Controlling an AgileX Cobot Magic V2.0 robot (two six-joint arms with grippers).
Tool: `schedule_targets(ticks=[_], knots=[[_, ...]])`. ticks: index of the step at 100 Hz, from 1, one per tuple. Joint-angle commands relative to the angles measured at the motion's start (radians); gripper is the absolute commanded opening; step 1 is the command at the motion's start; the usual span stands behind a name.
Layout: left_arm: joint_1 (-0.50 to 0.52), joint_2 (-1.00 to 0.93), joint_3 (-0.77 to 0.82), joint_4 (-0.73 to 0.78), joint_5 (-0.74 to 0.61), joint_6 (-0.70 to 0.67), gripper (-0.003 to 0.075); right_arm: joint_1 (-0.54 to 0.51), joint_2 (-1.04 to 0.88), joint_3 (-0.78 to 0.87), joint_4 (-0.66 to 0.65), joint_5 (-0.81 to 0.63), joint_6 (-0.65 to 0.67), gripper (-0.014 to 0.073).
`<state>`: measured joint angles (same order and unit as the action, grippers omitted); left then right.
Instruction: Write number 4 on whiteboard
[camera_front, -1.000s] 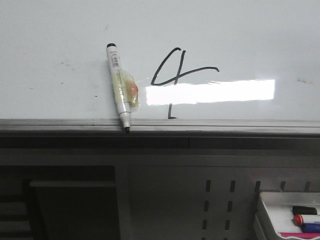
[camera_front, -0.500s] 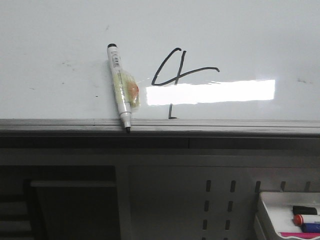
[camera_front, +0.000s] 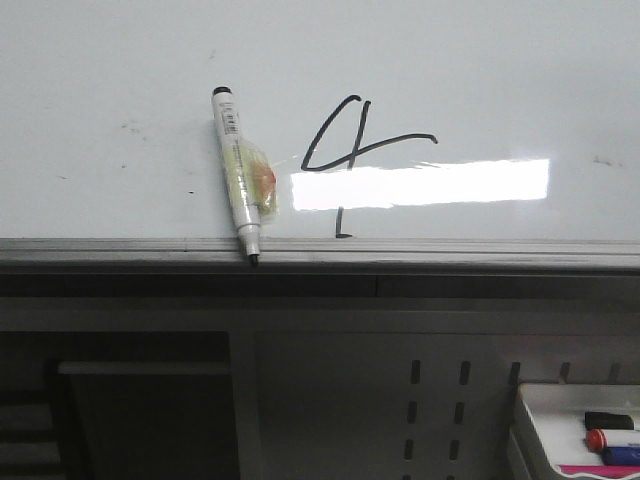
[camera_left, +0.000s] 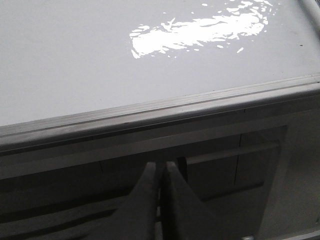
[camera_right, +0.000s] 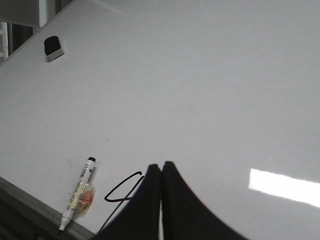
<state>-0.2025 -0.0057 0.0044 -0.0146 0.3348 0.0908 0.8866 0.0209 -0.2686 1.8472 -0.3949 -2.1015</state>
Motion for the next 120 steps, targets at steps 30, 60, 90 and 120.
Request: schedule_targets(ticks=[30,60,90,120], knots=[[0.003,-0.024,0.034,0.000,-0.051,-0.011,-0.0020,-0.002,0.011,-0.023,0.010,0.032,0.000,-0.0064],[0.003,-0.024,0.034,0.000,-0.051,-0.011,-0.0020,-0.002,0.011,0.039,0.010,-0.062,0.000,-0.0064],[0.003,-0.024,0.034,0.000,-0.051,-0.011,-0.0020,-0.002,0.013,0.079,0.010,0.071,-0.005,-0.0064],[0.003,-0.024,0.034,0.000,-0.051,-0.011,-0.0020,-0.002,0.013,0.079,0.010,0.020,-0.005,-0.0064]])
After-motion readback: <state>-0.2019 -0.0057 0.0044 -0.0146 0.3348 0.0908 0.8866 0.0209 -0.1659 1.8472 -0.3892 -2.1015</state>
